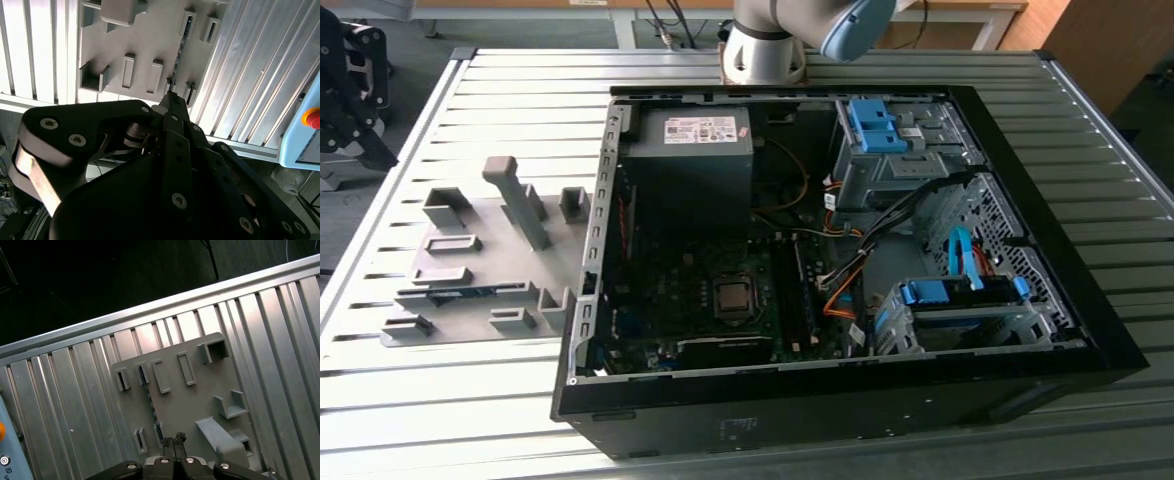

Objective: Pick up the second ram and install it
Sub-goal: 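Pick up the second ram and move it above second insertion slot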

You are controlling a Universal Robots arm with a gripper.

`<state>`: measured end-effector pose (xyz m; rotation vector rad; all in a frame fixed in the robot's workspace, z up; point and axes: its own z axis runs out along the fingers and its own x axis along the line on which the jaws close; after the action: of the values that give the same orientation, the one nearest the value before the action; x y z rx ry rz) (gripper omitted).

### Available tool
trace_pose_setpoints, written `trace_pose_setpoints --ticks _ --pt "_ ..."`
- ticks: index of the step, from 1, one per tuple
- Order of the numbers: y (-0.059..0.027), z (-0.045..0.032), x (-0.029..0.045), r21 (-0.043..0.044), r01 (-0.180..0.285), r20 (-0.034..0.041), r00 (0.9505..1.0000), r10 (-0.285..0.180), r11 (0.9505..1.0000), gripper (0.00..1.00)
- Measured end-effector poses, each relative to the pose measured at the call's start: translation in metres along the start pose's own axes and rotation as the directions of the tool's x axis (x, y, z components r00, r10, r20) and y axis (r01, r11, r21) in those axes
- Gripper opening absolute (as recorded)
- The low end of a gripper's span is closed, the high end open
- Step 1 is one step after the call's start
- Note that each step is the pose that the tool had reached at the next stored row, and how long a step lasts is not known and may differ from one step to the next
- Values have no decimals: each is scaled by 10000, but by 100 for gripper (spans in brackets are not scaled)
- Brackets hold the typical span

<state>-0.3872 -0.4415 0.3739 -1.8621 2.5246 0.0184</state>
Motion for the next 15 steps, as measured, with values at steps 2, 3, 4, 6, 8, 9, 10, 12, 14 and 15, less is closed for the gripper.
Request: trace_pose_setpoints --ticks 2,3,4,6,8,9,10,12,14,15 --pt "0 0 0 0 28 0 10000 -28 10000 11" --pt "0 0 0 -1 79 -1 10000 -79 10000 11" --pt "0 0 0 -2 175 -2 9998 -175 9998 11" --pt "0 0 0 -5 463 -3 9989 -463 9989 11" --pt "0 1 0 -8 836 -5 9965 -836 9965 11" --pt "0 1 0 -10 1016 -6 9948 -1016 9948 11" --pt "0 2 0 -13 1194 -7 9928 -1194 9928 11" --pt "0 2 0 -18 1550 -9 9879 -1550 9879 11" --pt "0 3 0 -22 1915 -12 9815 -1915 9815 11" --pt "0 3 0 -24 2091 -12 9779 -2091 9779 11"
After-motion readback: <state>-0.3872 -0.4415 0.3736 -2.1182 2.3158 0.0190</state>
